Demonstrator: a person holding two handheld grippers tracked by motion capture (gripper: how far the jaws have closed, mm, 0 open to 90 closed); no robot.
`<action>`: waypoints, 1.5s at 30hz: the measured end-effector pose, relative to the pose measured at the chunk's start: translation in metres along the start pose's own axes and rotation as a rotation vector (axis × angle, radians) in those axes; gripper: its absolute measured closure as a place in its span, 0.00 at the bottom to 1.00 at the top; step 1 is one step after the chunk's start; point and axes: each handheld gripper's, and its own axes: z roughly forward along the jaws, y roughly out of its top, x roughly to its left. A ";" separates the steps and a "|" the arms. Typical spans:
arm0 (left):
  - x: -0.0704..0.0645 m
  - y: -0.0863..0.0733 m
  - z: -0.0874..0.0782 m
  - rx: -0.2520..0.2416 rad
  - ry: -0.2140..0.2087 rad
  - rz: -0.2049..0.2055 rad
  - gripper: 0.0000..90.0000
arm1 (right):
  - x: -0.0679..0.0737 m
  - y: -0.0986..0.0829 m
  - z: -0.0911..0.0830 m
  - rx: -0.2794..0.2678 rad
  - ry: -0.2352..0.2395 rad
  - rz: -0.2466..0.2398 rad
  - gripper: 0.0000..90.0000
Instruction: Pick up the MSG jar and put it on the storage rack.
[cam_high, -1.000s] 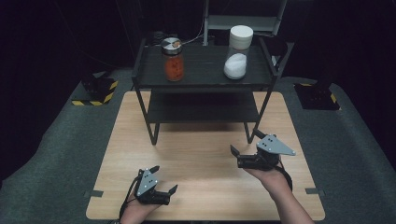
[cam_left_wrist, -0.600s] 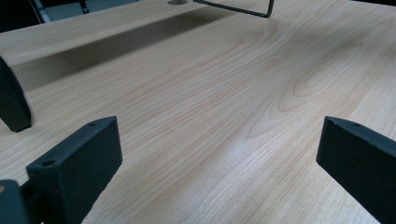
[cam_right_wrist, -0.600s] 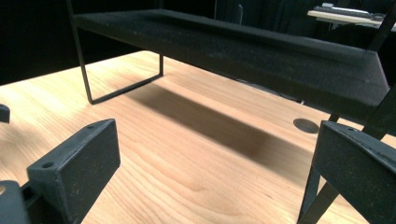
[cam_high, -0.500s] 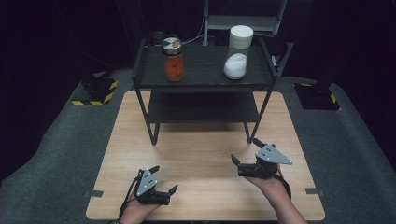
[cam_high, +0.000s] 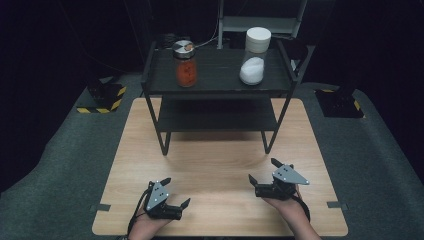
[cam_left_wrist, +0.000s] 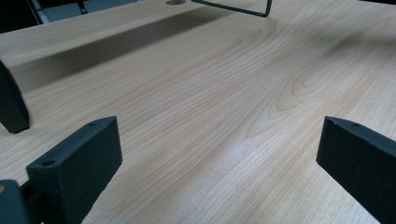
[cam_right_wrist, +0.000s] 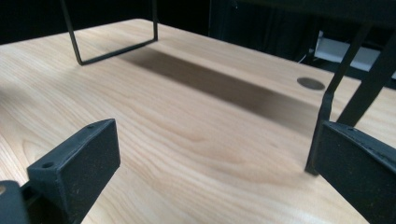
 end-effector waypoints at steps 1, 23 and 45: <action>0.000 0.000 0.000 0.000 -0.001 0.001 0.00 | 0.000 -0.002 0.000 0.002 -0.001 0.001 0.00; -0.003 0.003 0.002 0.013 0.004 0.022 0.00 | -0.003 -0.033 -0.001 0.060 0.013 0.031 0.01; 0.000 0.006 0.004 0.028 -0.026 0.039 0.01 | 0.004 -0.031 -0.013 0.107 -0.032 0.029 0.01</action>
